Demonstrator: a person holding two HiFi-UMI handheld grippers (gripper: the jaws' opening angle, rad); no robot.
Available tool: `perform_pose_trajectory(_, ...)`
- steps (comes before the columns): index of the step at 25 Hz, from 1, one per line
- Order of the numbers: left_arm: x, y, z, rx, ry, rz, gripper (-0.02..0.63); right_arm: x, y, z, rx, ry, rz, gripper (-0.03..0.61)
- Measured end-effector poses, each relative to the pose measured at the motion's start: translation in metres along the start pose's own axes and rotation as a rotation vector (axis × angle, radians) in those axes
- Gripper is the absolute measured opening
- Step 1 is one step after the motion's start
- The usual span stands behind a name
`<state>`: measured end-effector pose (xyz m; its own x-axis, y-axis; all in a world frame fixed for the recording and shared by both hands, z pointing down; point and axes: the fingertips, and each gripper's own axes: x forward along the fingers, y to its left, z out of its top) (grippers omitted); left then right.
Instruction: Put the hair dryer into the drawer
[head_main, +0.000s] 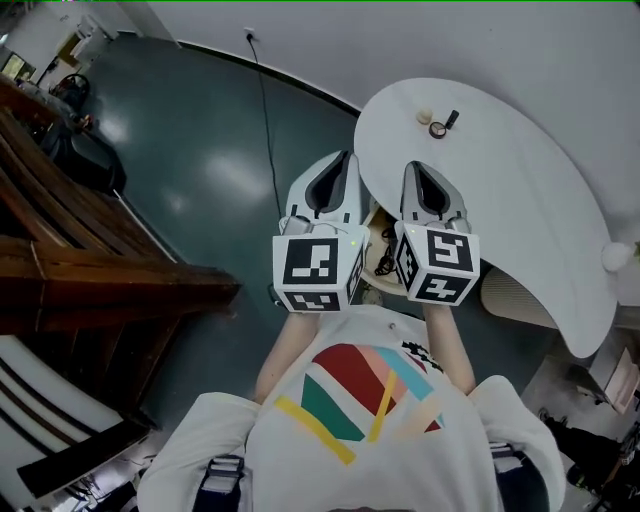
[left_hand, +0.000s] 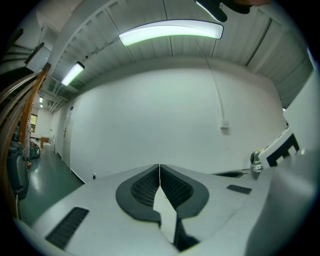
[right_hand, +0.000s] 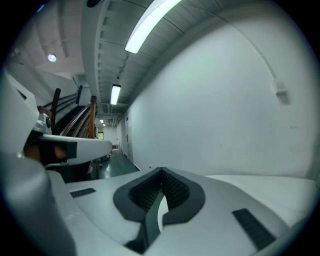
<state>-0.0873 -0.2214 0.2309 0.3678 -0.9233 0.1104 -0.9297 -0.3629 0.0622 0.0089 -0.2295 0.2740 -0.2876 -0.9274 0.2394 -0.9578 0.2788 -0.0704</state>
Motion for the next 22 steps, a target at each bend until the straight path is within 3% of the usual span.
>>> perform_pose_trajectory(8,-0.017,0.009,0.014,0.052,-0.017,0.019,0.021,-0.019,0.036,0.037,-0.078,-0.115,0.056,0.011)
perform_pose_trajectory(22,-0.029,0.030,0.022,0.073,-0.036,0.091,0.021,-0.010,0.058,0.036,-0.060,-0.114,0.139,0.011)
